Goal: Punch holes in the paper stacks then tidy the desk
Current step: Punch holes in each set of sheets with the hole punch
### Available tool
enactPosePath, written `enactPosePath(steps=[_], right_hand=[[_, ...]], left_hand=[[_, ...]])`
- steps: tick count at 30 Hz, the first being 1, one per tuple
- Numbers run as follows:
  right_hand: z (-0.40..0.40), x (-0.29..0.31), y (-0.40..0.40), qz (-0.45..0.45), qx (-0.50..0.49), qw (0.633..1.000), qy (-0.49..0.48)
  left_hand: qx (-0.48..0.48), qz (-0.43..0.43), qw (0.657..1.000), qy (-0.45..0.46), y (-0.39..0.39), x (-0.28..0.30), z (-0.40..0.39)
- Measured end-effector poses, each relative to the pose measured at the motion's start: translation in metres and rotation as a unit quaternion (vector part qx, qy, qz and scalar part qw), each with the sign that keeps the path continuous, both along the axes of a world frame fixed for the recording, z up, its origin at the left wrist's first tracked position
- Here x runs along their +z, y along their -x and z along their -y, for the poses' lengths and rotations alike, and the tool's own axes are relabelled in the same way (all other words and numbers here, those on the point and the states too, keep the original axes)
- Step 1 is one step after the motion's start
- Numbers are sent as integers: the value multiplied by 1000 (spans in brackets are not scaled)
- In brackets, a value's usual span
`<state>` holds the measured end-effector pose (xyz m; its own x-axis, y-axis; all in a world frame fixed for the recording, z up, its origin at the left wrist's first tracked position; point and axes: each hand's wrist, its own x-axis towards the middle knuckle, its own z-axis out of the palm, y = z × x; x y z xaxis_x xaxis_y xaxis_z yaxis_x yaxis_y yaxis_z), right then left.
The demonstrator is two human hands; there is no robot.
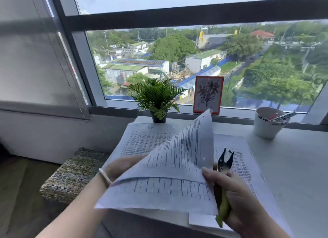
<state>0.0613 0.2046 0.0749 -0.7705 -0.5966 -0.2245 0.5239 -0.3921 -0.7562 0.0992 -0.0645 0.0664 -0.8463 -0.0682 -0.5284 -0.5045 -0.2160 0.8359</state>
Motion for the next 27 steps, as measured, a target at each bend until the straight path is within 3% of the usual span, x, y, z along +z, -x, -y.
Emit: enactPosePath(steps=[2,4,11,17,20,27], right_hand=[[8,-9,-1,-13,-10,999,-46],[16,-16,-1,-30,0,995,-99],[60,-40,8,-48,72,956,-280],[95,-32,33,-162,98,909,-372],[100,-34,42,-188,101,891,-401],[108,-54,57,-276,135,792,-528]], left_hand=[[1,-31,995,-90,-2,2,20],[11,-46,995,-88,-2,0,48],[51,48,988,137,1,-27,95],[78,34,920,382,41,-32,110],[89,4,864,495,60,-34,106],[126,4,846,519,66,-57,95]])
